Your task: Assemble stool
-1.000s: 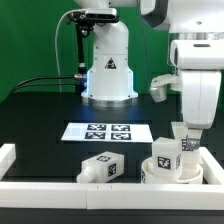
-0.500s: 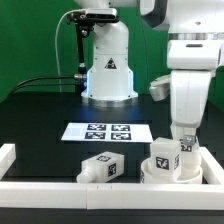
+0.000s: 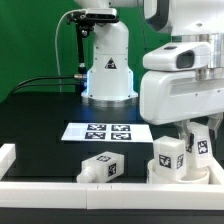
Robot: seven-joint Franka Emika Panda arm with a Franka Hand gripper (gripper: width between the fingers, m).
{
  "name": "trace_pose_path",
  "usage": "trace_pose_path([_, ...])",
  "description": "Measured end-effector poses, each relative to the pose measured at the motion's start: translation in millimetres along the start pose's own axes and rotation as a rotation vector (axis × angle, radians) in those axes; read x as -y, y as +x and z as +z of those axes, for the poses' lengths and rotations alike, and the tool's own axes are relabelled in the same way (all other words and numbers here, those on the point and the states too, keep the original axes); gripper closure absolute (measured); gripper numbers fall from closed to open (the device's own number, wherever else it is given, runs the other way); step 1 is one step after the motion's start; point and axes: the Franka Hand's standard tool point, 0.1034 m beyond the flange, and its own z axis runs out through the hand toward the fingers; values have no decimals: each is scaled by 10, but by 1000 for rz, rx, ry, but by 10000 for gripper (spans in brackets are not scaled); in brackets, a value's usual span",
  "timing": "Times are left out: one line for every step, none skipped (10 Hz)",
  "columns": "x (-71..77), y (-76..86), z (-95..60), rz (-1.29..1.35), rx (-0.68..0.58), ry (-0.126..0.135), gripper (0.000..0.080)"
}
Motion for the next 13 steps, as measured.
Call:
trace_pose_path([21,6,-4,12,-11,-3,466])
trace_pose_path([24,1,2,94,-11,4,466])
trace_pose_path([22,1,3,155,-11,6,466])
trace_pose_path([24,2,2,186,-11,7,466])
trace_pose_path([26,15,-18,413,8,15,466])
trace_pose_path([15,43,-34,602,8,23,466])
trace_pose_path([12,52,-33,772,8,30,466])
trace_pose_path([9,60,-23,952,-1,35,466])
trace_pose_path([-29,61,-22,1064,-19,59,466])
trace_pose_path([-31,50,-17,1086,-18,67,466])
trace_pose_path([-14,50,-12,1079,-16,67,465])
trace_pose_path([-13,50,-11,1074,-16,68,465])
trace_pose_path([-10,51,-13,1041,-14,68,293])
